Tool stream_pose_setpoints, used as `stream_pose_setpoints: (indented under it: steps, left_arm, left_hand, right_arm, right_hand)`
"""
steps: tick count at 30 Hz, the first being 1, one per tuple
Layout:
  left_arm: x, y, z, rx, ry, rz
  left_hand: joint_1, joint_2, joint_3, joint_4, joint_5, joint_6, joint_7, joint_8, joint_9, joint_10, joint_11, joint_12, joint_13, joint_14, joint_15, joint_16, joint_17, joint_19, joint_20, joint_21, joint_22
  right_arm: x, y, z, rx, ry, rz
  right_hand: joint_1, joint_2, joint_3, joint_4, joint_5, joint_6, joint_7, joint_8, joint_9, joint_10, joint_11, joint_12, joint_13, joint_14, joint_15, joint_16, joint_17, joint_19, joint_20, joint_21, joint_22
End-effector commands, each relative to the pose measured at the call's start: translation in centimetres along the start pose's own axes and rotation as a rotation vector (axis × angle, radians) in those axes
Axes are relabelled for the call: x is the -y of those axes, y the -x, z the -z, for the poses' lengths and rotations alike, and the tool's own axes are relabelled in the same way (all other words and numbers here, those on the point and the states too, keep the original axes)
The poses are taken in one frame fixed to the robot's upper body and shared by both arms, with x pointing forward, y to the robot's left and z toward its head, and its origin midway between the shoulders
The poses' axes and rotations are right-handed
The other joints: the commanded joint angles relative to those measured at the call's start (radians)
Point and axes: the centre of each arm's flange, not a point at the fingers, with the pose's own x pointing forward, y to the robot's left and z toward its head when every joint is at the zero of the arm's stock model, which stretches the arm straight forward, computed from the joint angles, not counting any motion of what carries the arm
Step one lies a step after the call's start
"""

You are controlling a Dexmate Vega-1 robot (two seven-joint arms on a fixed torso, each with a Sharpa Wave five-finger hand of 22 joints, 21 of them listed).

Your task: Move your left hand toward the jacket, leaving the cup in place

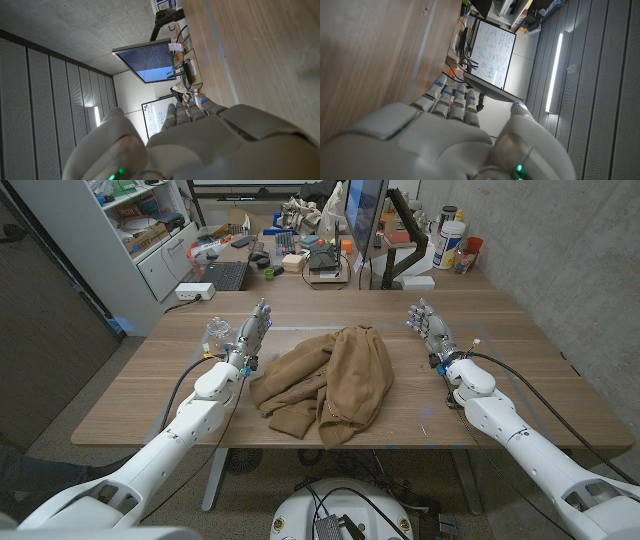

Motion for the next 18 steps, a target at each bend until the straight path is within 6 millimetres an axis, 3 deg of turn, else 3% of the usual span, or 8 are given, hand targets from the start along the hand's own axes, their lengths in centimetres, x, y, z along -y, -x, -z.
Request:
stream_pose_setpoints:
  steps: [1, 18]
  left_arm:
    - [-0.11, 0.60, -0.20, 0.012, 0.004, -0.015]
    - [-0.27, 0.28, -1.20, 0.035, 0.003, 0.008]
  left_hand:
    - [0.010, 0.002, 0.005, 0.000, 0.005, 0.001, 0.009, 0.005, 0.002, -0.011, 0.002, 0.005, 0.002, -0.006, -0.001, 0.003, 0.006, -0.005, -0.022, 0.005, 0.001]
    - [0.014, 0.007, 0.003, -0.002, 0.007, 0.003, 0.003, 0.005, 0.002, -0.007, -0.002, 0.007, 0.002, -0.004, -0.003, 0.004, 0.005, -0.010, -0.014, 0.003, 0.002]
  right_arm:
    - [-0.21, -0.10, -0.18, -0.006, 0.006, -0.004]
    - [-0.46, -0.26, 0.36, -0.011, -0.003, -0.005]
  right_hand:
    - [0.009, 0.000, 0.007, 0.000, 0.006, 0.008, 0.000, 0.005, 0.001, 0.010, 0.001, 0.002, 0.002, 0.009, -0.001, 0.007, 0.003, 0.007, -0.016, 0.006, 0.005]
    - [0.008, 0.001, 0.006, -0.002, 0.006, 0.010, -0.002, 0.004, 0.002, 0.013, 0.000, 0.001, 0.002, 0.011, 0.000, 0.005, 0.003, 0.010, -0.013, 0.000, 0.005]
